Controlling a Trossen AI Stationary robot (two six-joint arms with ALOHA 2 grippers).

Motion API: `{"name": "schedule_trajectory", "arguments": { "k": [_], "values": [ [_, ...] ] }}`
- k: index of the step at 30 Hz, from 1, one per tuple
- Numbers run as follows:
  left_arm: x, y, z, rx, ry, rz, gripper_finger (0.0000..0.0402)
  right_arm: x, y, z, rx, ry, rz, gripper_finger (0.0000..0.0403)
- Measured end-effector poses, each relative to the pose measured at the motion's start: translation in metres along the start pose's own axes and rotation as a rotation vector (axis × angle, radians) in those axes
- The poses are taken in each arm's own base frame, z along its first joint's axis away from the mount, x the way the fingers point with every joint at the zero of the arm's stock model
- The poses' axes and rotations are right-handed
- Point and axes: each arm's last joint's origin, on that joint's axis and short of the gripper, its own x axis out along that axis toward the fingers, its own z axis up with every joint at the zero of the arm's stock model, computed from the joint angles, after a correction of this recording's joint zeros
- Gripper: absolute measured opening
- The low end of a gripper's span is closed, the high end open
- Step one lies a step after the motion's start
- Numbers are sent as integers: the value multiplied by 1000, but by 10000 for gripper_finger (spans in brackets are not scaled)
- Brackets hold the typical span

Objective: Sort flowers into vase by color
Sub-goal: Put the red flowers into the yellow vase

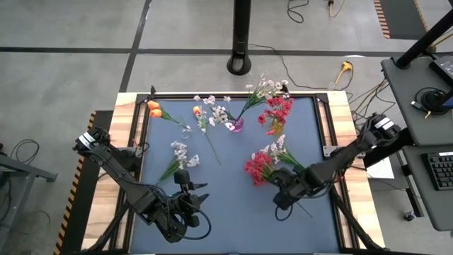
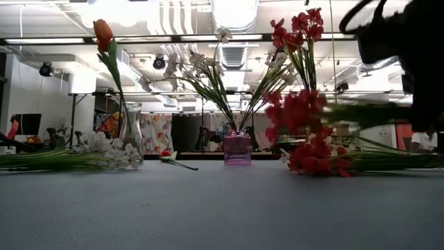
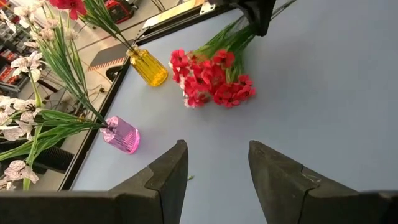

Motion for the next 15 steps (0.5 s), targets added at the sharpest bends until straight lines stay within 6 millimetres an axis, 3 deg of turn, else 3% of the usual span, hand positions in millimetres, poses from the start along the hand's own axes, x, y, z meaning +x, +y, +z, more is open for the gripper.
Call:
{"name": "schedule_trajectory", "arguments": {
  "k": [6, 15],
  "values": [
    [0, 0, 0, -1, -1, 0, 152, -19, -3, -1, -19, -55, 53, 25],
    [0, 0, 0, -2, -1, 0, 152, -49, -4, -8, -91, -284, 114, 26]
  ]
}}
